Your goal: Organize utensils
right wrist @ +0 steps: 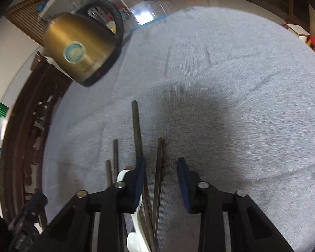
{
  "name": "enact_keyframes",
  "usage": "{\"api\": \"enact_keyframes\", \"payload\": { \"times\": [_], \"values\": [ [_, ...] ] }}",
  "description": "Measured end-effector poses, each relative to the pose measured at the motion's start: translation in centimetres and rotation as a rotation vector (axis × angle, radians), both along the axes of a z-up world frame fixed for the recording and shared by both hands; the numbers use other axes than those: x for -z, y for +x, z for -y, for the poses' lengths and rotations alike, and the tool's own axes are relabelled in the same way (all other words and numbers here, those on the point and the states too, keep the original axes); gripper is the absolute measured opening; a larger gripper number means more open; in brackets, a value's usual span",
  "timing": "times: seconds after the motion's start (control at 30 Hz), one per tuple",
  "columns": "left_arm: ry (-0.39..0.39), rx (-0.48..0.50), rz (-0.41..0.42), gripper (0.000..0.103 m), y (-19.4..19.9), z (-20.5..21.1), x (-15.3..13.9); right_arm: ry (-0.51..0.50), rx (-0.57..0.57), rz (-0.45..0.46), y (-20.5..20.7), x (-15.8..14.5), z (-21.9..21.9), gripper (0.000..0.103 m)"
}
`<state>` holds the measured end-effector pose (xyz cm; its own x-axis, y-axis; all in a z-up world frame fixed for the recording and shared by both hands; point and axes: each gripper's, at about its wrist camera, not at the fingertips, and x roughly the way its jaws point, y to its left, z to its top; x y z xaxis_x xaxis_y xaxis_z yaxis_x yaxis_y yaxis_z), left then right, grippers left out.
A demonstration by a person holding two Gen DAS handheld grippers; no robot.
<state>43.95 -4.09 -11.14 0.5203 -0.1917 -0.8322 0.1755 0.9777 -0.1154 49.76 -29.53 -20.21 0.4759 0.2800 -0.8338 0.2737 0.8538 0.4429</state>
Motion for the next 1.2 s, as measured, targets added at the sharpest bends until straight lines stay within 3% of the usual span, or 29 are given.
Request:
{"api": "enact_keyframes", "payload": {
  "times": [0.17,0.47,0.67,0.73,0.8,0.97,1.0,1.03,1.07,1.2],
  "values": [
    [-0.033,0.037,-0.039,0.039,2.5,2.4,0.3,-0.103,-0.029,0.004,1.0,0.0,-1.2,0.006],
    [-0.114,0.083,-0.153,0.039,7.3,8.9,1.7,-0.18,-0.025,0.041,-1.4,-0.1,2.7,0.002],
    [-0.1,0.107,-0.244,0.039,9.7,14.7,4.2,-0.085,-0.026,0.027,-2.5,0.8,5.9,0.002],
    [-0.091,0.1,-0.266,0.039,10.3,15.7,4.9,0.002,-0.033,0.033,-2.8,1.0,6.7,0.004],
    [-0.064,0.084,-0.288,0.039,11.1,16.5,5.8,0.022,-0.034,0.029,-3.1,1.4,7.2,0.005],
    [-0.075,0.069,-0.268,0.039,11.8,17.2,6.4,0.062,-0.047,0.045,-3.6,1.6,7.9,0.005],
    [-0.072,0.074,-0.264,0.034,11.8,17.4,6.4,0.061,-0.05,0.048,-3.6,1.6,7.9,0.005],
    [-0.051,0.08,-0.251,0.018,11.7,17.8,6.5,0.059,-0.051,0.05,-3.7,1.6,8.0,0.005],
    [-0.024,0.085,-0.241,0.011,11.7,18.1,6.5,0.058,-0.05,0.049,-3.6,1.6,8.0,0.005],
    [0.021,0.108,-0.199,0.006,11.3,18.3,6.4,0.055,-0.06,0.044,-3.2,1.5,7.8,0.006]
  ]
}}
